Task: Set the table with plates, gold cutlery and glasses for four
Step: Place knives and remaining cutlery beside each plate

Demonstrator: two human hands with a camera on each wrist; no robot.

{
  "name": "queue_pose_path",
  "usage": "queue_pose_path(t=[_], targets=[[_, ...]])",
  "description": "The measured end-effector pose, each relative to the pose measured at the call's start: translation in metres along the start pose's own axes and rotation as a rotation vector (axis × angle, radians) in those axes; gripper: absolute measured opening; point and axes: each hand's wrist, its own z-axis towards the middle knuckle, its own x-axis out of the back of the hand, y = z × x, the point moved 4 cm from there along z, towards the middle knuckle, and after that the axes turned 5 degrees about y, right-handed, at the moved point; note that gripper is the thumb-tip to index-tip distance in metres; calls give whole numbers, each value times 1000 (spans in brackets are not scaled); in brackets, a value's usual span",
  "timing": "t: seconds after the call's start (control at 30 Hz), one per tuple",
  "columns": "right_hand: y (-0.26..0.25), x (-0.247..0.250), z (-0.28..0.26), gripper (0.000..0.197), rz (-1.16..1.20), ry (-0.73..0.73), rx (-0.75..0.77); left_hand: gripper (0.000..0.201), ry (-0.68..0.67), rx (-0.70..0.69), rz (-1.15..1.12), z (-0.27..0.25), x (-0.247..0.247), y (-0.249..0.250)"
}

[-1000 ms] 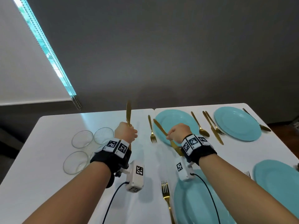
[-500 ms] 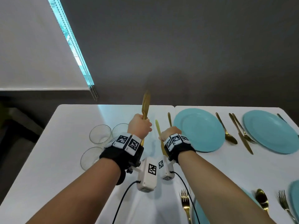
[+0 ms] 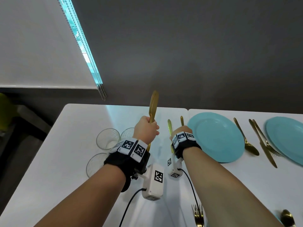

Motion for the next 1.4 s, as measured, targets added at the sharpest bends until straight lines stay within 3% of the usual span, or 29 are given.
queue_pose_path(t=[0.1, 0.23, 0.33, 0.43, 0.6, 0.77, 1.4], targets=[[10, -3, 17, 67, -7, 83, 77, 28, 28, 4, 5, 3, 0, 2], [8, 13, 17, 35, -143, 85, 53, 28, 42, 17, -6, 5, 1, 4], [10, 18, 13, 35, -130, 53, 21, 28, 42, 26, -12, 5, 1, 4], [15, 23, 13, 19, -89, 8, -30, 29, 35, 32, -13, 6, 0, 4], [17, 31, 16, 41, -49, 37, -99, 28, 35, 27, -10, 9, -4, 4], [20, 35, 14, 41, -148, 27, -62, 28, 24, 26, -16, 10, -10, 6], [26, 43, 7, 44, -115, 49, -73, 29, 8, 33, 5, 9, -18, 5]])
